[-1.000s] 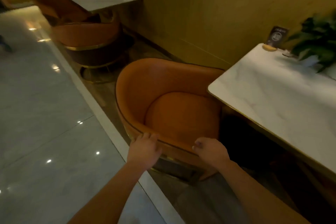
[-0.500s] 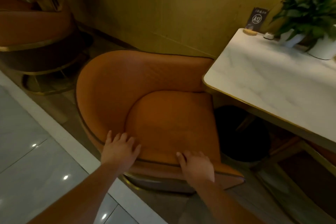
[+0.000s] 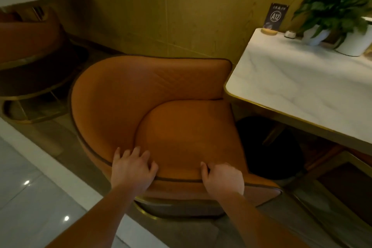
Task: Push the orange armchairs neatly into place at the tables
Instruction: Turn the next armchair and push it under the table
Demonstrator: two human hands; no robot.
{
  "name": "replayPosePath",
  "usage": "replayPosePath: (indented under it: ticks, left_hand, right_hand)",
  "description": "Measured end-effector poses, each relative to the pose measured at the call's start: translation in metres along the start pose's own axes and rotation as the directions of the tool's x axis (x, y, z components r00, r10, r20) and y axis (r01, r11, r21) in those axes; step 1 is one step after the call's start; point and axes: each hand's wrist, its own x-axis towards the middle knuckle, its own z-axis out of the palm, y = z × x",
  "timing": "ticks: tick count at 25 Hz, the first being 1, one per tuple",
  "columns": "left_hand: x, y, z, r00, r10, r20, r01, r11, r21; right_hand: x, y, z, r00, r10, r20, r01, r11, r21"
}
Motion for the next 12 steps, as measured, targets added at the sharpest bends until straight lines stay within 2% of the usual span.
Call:
replayPosePath:
  ticks: [4,12]
  left_hand:
    - [0.044,-0.027,0.006,0.999,0.027,-0.038,-0.027,1.0,0.009]
    - [0.135,-0.069,0.005,0.985,0.155,-0.07,-0.156,0.988,-0.003]
  right_hand:
    - [0.041,-0.02,0.006,1.0,0.004,-0.007,-0.004,1.0,0.005]
    - [0.117,-0.062,0.002,0.993,0.121,-0.007,-0.121,0.99,0.07]
